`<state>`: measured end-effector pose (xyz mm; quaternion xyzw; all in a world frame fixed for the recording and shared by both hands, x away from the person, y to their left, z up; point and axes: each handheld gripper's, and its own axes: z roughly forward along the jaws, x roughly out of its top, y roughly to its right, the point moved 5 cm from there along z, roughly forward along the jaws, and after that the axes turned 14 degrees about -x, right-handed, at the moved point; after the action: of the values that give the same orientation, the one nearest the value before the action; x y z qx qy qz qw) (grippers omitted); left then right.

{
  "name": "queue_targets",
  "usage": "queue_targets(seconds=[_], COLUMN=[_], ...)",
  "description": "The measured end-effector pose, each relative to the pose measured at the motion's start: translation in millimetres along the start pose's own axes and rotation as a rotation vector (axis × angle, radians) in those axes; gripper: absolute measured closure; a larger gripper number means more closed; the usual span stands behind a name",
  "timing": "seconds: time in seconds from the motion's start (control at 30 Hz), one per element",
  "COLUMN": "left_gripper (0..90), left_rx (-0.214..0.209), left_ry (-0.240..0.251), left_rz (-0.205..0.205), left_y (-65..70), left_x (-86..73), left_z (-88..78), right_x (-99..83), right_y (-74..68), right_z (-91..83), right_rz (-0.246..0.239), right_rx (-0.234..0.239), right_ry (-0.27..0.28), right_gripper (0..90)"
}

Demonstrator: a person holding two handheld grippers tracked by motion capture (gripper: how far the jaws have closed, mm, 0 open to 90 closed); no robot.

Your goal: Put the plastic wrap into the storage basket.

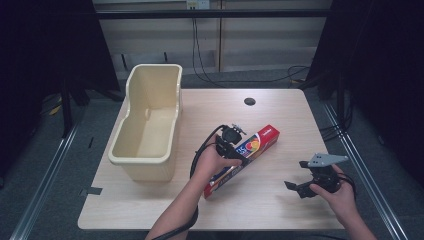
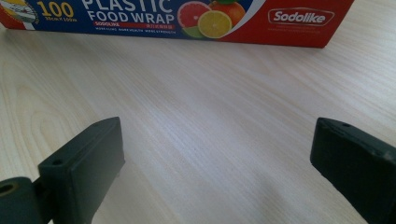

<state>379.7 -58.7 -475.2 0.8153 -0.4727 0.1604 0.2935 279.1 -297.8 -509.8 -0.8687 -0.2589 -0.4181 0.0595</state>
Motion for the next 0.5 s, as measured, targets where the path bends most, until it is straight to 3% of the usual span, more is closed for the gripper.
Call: queue_targets(seconds=[0.13, 0.17, 0.37, 0.43, 0.5], left_gripper=[24.8, 24.8, 26.7, 26.2, 26.2], left_rx=[0.005, -0.011, 0.006, 0.013, 0.001], left_ry=[-0.016, -0.016, -0.047, -0.048, -0.052], left_rz=[0.011, 0.016, 0.020, 0.010, -0.031], left_y=[-0.5, -0.5, -4.1, -5.9, -6.7], left_x=[4.6, 6.6, 11.5, 11.8, 10.7], left_z=[3.0, 5.3, 14.2, 17.2, 21.1], right_x=[-0.4, -0.5, -0.1, 0.0, 0.0], right_y=[1.4, 1.8, 2.4, 2.1, 1.7], right_z=[0.1, 0.1, -0.3, -0.3, 0.0], right_rz=[0.004, 0.005, 0.010, 0.008, 0.007], right_rx=[-0.005, -0.005, -0.001, -0.004, -0.003], right_ry=[-0.002, -0.002, -0.001, -0.001, -0.001], right_gripper=[2.6, 2.6, 2.6, 2.7, 2.7])
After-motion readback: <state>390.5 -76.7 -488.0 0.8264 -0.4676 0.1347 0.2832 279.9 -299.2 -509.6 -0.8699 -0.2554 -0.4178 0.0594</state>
